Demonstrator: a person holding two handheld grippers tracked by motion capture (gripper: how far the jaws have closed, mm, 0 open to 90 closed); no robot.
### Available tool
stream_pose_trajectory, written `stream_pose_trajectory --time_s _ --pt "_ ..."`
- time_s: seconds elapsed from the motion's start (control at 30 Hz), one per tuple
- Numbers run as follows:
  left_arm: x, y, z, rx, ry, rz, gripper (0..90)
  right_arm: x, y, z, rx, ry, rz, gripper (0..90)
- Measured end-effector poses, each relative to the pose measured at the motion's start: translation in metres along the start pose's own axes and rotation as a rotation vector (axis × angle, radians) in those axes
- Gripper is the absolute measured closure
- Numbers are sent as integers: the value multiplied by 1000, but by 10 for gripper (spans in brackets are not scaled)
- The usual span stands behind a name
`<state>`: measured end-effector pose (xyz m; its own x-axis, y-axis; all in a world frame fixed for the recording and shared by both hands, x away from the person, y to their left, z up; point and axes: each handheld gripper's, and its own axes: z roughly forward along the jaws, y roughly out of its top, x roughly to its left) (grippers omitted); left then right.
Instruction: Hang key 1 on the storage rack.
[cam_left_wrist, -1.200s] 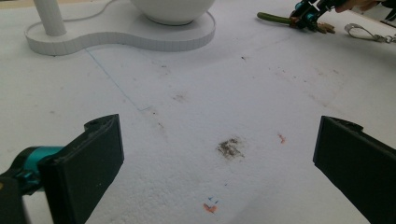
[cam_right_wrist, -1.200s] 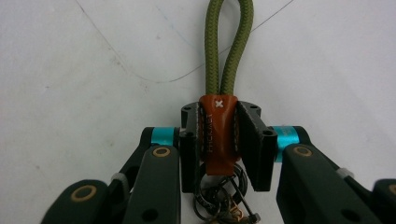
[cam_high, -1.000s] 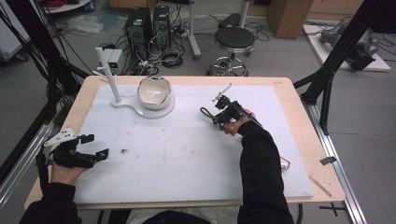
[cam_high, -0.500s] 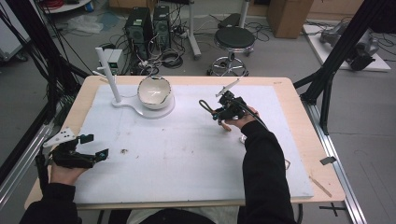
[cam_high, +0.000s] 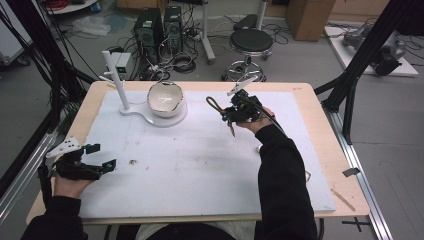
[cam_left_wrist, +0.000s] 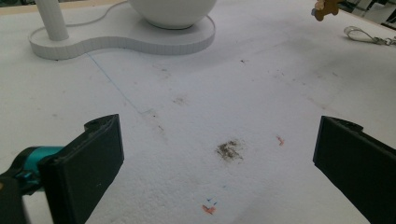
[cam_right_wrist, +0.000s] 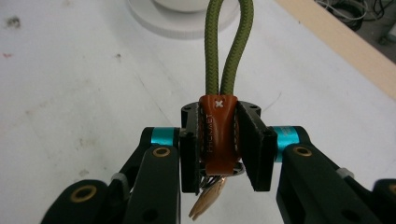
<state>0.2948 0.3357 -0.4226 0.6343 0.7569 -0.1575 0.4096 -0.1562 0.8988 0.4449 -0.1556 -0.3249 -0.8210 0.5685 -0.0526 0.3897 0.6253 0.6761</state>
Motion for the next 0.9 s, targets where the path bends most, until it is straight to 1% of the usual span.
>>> stream_pose_trajectory --time_s 0.07,0.13,0.2,0.23,0.3,0.33,0.37,0.4,0.43,0.47,0.5,0.57,0.8,0.9 --pt "0 0 0 1 0 1 22 1 3 -1 -3 1 0 709" --pt "0 0 0 0 -6 3 22 5 14 -1 -17 7 -17 710" --pt "0 0 0 -3 -9 4 22 6 16 -1 -18 9 -16 710" --pt "0 0 0 -3 -9 4 22 9 23 0 -26 18 -26 710" --pt "0 0 -1 -4 -8 2 22 11 26 0 -27 22 -33 709" --pt "0 0 -1 -6 -8 0 22 14 32 0 -31 23 -48 709" --pt "0 0 -1 -6 -7 0 22 14 32 0 -31 23 -48 709" --pt "0 0 -1 -6 -7 2 22 18 38 -1 -36 29 -55 709" --pt "0 0 -1 -6 -7 2 22 18 38 -1 -36 29 -55 709" --pt "0 0 -1 -4 -8 2 22 21 44 -2 -46 25 -62 709" --pt "0 0 -1 -4 -8 2 22 21 44 -2 -46 25 -62 709" --pt "0 0 -1 -5 -7 2 22 24 51 -4 -66 34 -65 709" --pt "1 0 0 -9 -7 -3 22 31 63 -1 -70 41 -74 709" --pt "2 0 1 -10 -7 -4 22 37 70 2 -65 44 -90 708"
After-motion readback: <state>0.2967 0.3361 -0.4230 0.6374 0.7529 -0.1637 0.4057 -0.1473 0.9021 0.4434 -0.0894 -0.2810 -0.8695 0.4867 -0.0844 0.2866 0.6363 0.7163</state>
